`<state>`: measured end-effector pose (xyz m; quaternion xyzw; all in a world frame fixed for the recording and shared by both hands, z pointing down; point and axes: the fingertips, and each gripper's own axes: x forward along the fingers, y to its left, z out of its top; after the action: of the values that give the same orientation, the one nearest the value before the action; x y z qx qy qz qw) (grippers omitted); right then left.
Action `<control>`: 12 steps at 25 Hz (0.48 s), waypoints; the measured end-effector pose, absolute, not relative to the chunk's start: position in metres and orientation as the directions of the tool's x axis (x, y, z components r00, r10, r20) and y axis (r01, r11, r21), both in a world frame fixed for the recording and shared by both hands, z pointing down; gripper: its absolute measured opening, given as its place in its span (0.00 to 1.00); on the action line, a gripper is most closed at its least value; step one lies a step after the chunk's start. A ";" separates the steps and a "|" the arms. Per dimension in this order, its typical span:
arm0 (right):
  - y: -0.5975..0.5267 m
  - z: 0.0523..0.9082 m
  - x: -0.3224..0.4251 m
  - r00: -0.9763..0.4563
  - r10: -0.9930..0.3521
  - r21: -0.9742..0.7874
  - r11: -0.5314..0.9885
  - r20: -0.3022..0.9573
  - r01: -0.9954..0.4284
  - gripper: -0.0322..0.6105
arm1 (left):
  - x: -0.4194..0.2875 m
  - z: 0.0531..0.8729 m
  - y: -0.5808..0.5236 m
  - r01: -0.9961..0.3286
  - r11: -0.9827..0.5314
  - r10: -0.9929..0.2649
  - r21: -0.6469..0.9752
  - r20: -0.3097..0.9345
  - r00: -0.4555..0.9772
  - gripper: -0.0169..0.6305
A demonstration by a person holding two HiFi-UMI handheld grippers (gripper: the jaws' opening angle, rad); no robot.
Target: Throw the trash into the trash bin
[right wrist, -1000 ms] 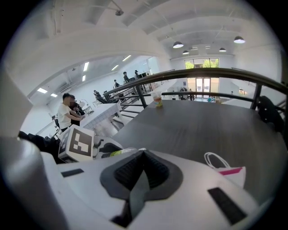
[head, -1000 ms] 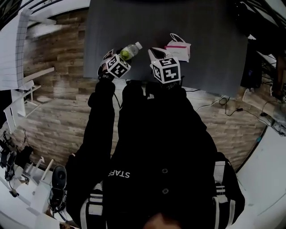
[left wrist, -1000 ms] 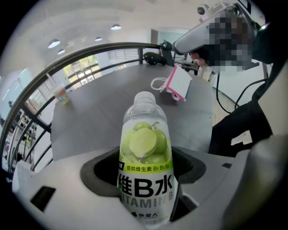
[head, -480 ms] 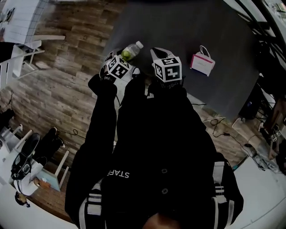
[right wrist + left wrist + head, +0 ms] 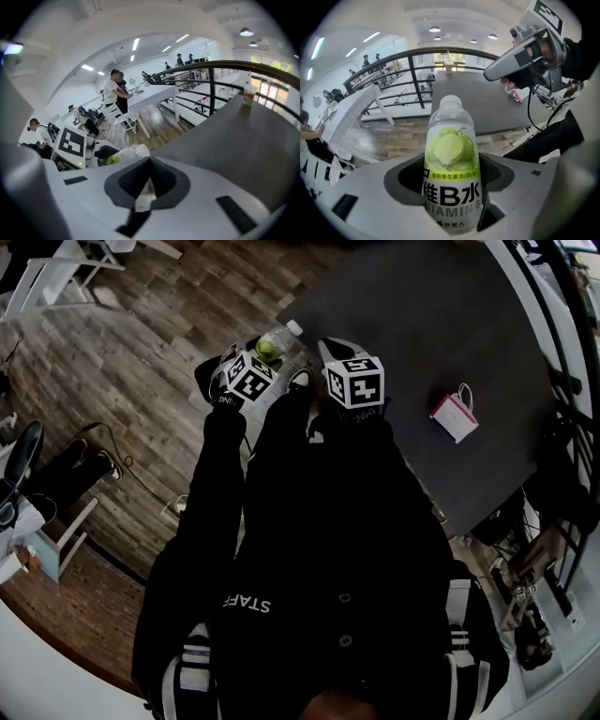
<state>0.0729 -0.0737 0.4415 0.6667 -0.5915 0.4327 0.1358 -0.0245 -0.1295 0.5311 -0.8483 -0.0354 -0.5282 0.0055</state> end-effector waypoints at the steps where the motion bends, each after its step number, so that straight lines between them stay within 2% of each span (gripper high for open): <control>1: -0.080 0.445 0.062 -0.101 -0.665 -0.335 -0.235 0.740 -0.912 0.07 | -0.038 0.534 -0.132 0.030 -0.999 0.041 0.031 0.897 0.440 0.53; 12: -0.152 0.503 -0.051 -0.292 -0.551 -0.351 -0.001 0.782 -0.937 0.07 | -0.181 0.608 -0.168 -0.307 -0.946 -0.021 0.106 0.924 0.383 0.53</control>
<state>-0.0512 -0.1518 0.5030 0.5535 -0.6720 0.4408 0.2185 -0.1813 -0.1680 0.6076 -0.8212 0.0996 -0.5464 -0.1309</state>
